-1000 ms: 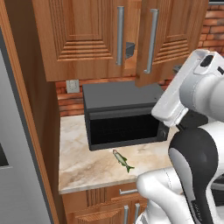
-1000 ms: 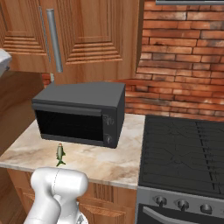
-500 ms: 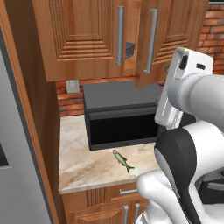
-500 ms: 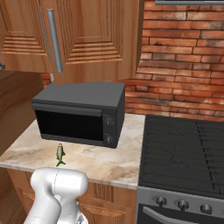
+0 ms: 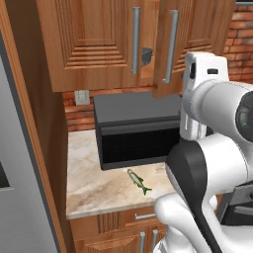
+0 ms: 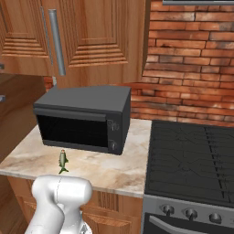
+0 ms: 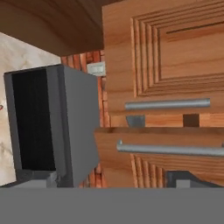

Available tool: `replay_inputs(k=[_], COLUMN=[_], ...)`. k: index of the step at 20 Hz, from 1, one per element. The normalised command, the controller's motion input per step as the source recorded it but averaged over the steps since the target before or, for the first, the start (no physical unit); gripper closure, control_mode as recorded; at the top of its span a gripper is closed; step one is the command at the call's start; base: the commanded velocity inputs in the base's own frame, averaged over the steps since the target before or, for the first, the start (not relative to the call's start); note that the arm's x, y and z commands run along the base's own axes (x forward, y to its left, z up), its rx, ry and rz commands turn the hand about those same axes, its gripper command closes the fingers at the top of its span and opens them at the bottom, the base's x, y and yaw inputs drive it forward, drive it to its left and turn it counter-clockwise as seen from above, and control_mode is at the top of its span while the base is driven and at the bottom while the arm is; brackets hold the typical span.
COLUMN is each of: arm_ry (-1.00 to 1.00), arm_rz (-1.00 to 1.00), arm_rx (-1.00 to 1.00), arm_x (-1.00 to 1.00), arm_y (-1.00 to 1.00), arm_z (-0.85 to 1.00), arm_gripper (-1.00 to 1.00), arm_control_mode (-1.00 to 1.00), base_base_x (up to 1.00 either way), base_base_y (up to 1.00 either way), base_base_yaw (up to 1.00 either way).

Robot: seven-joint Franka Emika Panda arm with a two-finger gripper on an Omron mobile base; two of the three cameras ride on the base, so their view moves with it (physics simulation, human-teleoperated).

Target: Retrieve the tupperware from the cabinet, then place the raw meat into the tupperware to avoid contamination.

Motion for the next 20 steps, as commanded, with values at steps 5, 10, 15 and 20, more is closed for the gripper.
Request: replay_inputs(k=[5, 10, 15, 20], arm_ry=[-0.04, -0.1, -0.04, 0.0], arm_rz=[0.0, 0.0, 0.0, 0.0], arm_rx=[-0.03, -0.01, -0.03, -0.03], arm_x=[0.27, 0.33, 0.36, 0.32], arm_y=[-0.12, -0.1, 0.0, 0.0], arm_z=[-0.01, -0.04, -0.04, -0.04], arm_gripper=[-1.0, -1.0, -1.0, -1.0], arm_control_mode=[-1.0, -1.0, -1.0, -1.0], base_base_x=[0.0, 0.0, 0.0, 0.0], base_base_y=[0.0, 0.0, 0.0, 0.0], base_base_yaw=[0.0, 0.0, 0.0, 0.0])
